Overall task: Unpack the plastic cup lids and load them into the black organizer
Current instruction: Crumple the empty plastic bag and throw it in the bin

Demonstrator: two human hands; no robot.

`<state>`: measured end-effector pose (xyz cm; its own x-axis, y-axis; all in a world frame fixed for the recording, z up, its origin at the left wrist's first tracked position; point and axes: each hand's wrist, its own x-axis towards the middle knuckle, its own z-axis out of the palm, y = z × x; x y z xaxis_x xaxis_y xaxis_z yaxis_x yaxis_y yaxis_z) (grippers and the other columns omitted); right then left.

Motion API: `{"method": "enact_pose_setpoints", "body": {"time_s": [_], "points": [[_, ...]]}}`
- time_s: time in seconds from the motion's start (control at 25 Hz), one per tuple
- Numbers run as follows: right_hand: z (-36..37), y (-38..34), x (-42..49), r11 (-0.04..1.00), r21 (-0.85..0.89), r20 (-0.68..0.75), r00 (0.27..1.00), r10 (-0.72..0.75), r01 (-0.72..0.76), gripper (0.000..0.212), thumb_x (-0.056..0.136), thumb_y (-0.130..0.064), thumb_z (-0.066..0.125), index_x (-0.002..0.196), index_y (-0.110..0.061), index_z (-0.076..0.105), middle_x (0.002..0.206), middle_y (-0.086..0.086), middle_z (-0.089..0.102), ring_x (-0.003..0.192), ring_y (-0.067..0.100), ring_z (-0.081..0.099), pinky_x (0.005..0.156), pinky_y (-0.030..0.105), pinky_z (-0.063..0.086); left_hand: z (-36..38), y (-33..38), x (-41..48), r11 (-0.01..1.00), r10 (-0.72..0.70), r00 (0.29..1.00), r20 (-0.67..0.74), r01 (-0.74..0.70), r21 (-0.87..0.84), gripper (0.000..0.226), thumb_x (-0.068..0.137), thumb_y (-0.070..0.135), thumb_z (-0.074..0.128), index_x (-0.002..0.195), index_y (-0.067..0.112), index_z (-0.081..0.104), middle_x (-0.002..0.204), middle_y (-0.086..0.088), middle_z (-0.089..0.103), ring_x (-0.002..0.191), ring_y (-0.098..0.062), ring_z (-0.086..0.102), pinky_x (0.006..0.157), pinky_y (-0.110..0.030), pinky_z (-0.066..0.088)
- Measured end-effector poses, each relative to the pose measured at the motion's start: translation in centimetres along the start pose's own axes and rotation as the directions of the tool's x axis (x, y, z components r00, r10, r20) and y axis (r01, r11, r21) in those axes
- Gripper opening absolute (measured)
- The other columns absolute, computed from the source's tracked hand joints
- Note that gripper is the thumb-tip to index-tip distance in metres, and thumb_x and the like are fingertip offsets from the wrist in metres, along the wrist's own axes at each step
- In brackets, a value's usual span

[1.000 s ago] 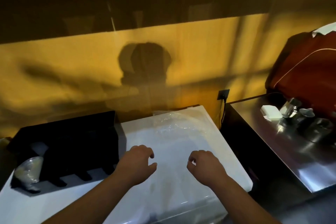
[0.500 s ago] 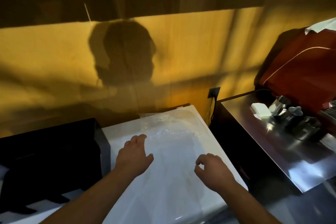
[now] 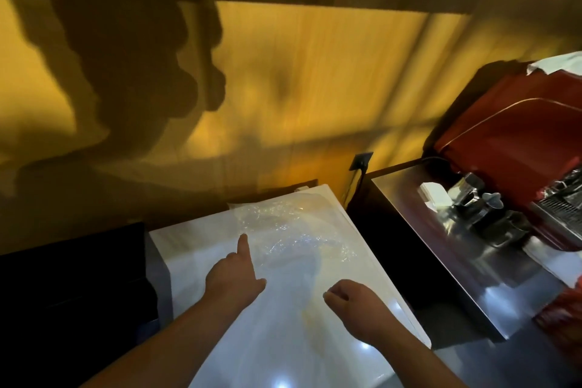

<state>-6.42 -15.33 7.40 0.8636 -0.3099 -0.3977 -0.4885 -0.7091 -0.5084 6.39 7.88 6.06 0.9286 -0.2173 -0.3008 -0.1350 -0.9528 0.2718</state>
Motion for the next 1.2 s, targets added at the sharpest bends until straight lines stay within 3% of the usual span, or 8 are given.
{"method": "enact_pose_setpoints", "body": {"time_s": [0.16, 0.4, 0.56, 0.68, 0.76, 0.88, 1.04, 1.2], "points": [[0.6, -0.4, 0.9, 0.999, 0.006, 0.077, 0.996, 0.045, -0.046, 0.026, 0.096, -0.055, 0.059, 0.079, -0.036, 0.061, 0.085, -0.008, 0.069, 0.074, 0.004, 0.062, 0.064, 0.022, 0.046, 0.1, 0.0, 1.3, 0.999, 0.006, 1.000, 0.011, -0.006, -0.039, 0.096, 0.089, 0.042, 0.065, 0.164, 0.024, 0.008, 0.082, 0.007, 0.061, 0.066, -0.011, 0.059, 0.048, -0.024, 0.045], [-0.2, -2.8, 2.4, 0.947, 0.268, 0.212, 0.970, 0.120, -0.176, 0.042, 0.099, -0.058, 0.055, 0.101, -0.019, 0.072, 0.094, -0.003, 0.079, 0.077, 0.013, 0.071, 0.083, 0.038, 0.061, -0.4, 0.1, 1.7, 0.992, 0.028, 0.999, -0.018, -0.030, -0.125, 0.077, 0.095, 0.018, 0.054, 0.162, 0.032, 0.018, 0.077, 0.003, 0.067, 0.065, -0.014, 0.064, 0.053, -0.029, 0.054], [-1.5, -4.9, 4.0, 0.778, 0.498, 0.424, 0.891, 0.166, -0.382, 0.055, 0.089, -0.082, 0.049, 0.108, -0.032, 0.058, 0.115, 0.004, 0.074, 0.099, 0.026, 0.074, 0.084, 0.038, 0.063, -1.9, 3.3, 0.0, 0.943, 0.133, 0.986, -0.096, -0.156, -0.295, 0.074, 0.097, 0.029, 0.067, 0.156, 0.041, 0.025, 0.074, 0.008, 0.066, 0.063, -0.014, 0.067, 0.052, -0.019, 0.054], [-2.8, -5.0, 5.9, 0.526, 0.686, 0.514, 0.846, 0.139, -0.503, 0.070, 0.071, -0.092, 0.059, 0.105, -0.032, 0.050, 0.127, 0.009, 0.065, 0.109, 0.039, 0.069, 0.088, 0.048, 0.062, -3.0, 7.3, -2.0, 0.920, 0.179, 0.977, -0.112, -0.206, -0.334, 0.079, 0.093, 0.036, 0.073, 0.153, 0.049, 0.023, 0.078, 0.017, 0.064, 0.068, -0.009, 0.068, 0.057, -0.010, 0.049], [-4.2, -4.2, 7.3, 0.354, 0.787, 0.507, 0.856, 0.097, -0.506, 0.069, 0.067, -0.085, 0.072, 0.102, -0.029, 0.051, 0.125, 0.013, 0.065, 0.107, 0.045, 0.071, 0.089, 0.055, 0.062, -3.8, 9.7, -3.0, 0.929, 0.196, 0.976, -0.095, -0.216, -0.301, 0.083, 0.092, 0.038, 0.074, 0.152, 0.053, 0.018, 0.079, 0.020, 0.062, 0.069, -0.007, 0.067, 0.058, -0.008, 0.048], [-6.4, -2.4, 9.0, 0.276, 0.841, 0.472, 0.880, 0.043, -0.465, 0.049, 0.079, -0.055, 0.085, 0.109, -0.024, 0.062, 0.120, 0.020, 0.070, 0.095, 0.047, 0.077, 0.084, 0.060, 0.063, -4.7, 12.9, -4.1, 0.934, 0.243, 0.967, -0.082, -0.256, -0.248, 0.088, 0.091, 0.038, 0.073, 0.152, 0.056, 0.013, 0.077, 0.022, 0.062, 0.070, -0.005, 0.065, 0.059, -0.009, 0.046], [-7.6, -0.8, 10.6, 0.488, 0.818, 0.405, 0.907, -0.117, -0.303, 0.029, 0.095, -0.011, 0.073, 0.124, -0.015, 0.070, 0.117, 0.014, 0.077, 0.096, 0.039, 0.078, 0.085, 0.051, 0.065, -5.4, 15.5, -5.9, 0.932, 0.201, 0.978, -0.063, -0.211, -0.294, 0.075, 0.084, 0.062, 0.069, 0.144, 0.063, 0.024, 0.076, 0.020, 0.069, 0.074, 0.001, 0.066, 0.058, -0.016, 0.049], [-9.2, 0.5, 11.1, 0.469, 0.833, 0.420, 0.887, -0.193, -0.293, 0.022, 0.099, -0.007, 0.065, 0.119, -0.014, 0.069, 0.103, 0.014, 0.081, 0.091, 0.037, 0.079, 0.074, 0.042, 0.064, -6.8, 15.0, -6.9, 0.978, -0.010, 0.926, -0.377, -0.070, -0.197, 0.046, 0.079, 0.086, 0.044, 0.094, 0.046, 0.060, 0.060, 0.010, 0.059, 0.058, -0.006, 0.059, 0.049, -0.021, 0.032]]}}
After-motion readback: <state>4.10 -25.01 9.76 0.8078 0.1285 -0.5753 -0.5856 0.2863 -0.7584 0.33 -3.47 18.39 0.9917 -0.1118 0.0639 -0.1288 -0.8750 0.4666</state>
